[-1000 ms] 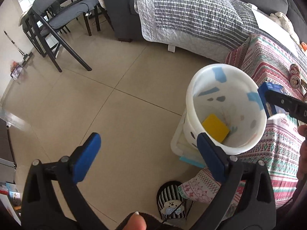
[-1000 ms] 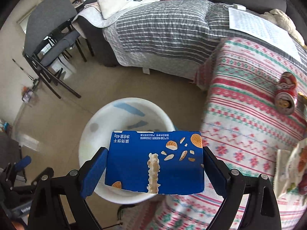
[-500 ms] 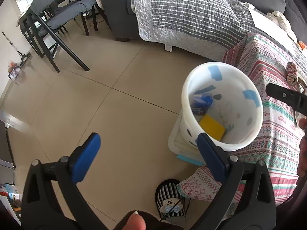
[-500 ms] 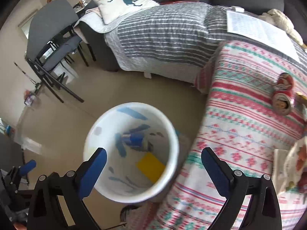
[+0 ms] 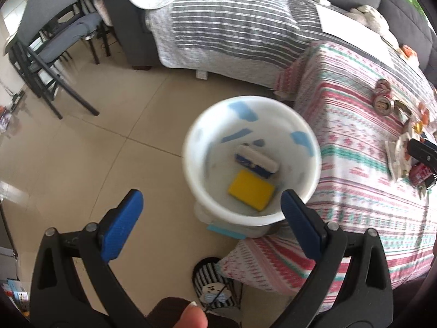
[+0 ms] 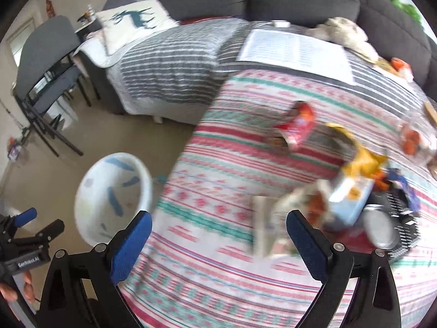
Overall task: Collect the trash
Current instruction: 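Grasp the white snack bag with the left tool while the right tool grasps a tin can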
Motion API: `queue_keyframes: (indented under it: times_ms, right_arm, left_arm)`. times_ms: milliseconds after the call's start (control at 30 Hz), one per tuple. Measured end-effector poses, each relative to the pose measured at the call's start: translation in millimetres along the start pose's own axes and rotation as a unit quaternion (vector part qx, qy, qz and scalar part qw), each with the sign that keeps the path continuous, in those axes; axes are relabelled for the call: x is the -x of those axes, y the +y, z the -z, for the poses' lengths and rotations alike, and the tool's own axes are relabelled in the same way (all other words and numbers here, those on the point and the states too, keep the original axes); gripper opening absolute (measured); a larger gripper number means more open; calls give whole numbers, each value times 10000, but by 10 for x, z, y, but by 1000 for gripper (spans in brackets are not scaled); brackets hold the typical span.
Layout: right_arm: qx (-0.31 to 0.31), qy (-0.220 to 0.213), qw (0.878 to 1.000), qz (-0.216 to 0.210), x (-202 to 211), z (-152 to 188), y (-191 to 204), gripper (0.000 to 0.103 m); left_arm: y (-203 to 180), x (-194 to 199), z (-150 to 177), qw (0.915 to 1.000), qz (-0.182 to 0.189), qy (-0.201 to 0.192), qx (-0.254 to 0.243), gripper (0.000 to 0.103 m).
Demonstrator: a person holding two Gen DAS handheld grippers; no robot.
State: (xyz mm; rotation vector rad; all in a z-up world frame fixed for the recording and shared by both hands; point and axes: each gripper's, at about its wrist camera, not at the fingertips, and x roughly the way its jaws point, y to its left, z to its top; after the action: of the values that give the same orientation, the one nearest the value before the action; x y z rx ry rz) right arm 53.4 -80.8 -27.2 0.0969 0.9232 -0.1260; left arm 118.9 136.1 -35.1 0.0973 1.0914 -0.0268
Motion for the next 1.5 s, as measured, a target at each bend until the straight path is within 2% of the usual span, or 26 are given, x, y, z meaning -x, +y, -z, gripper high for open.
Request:
queue_keyframes:
  times_ms: [333,600,733,800,833,933,1267,1500]
  right_arm:
    - [-595,-27,9969,504,315,103,-983,100]
    - [-944,306,9937,525,126,117,-1357,99]
    - [-1027,466,9922,537,-6,114,-1397,87]
    - [-1077,598,9909,541,-73,127,-1417,76]
    - [-1085,663,9905,518,-99,142,-1419,64]
    - [-1055,710,9908,474,-95,149,-1425,62]
    - [-1292,67,9916,61,486,169,-1647,62]
    - [-1585,-282,9866,269,787,267,-1991,62]
  left_arm:
    - [-693,79,-167,9986,254,-15,-464,100]
    - [-1108,86,-229,9971,394,49,-652,100]
    - [-1245,88,-244,9967,453,71,-673,100]
    - [-1296,80,-248,9965,467,75,-693,100]
    - [-1320,80,-247,9963,480,81,-703,100]
    - [-1406,79,-242,9957,519,99,-757,100]
    - [-1877,70,-252,9914,807,198,-1012,100]
    - [-2433,2,-270,9851,1238,373,-1131,100]
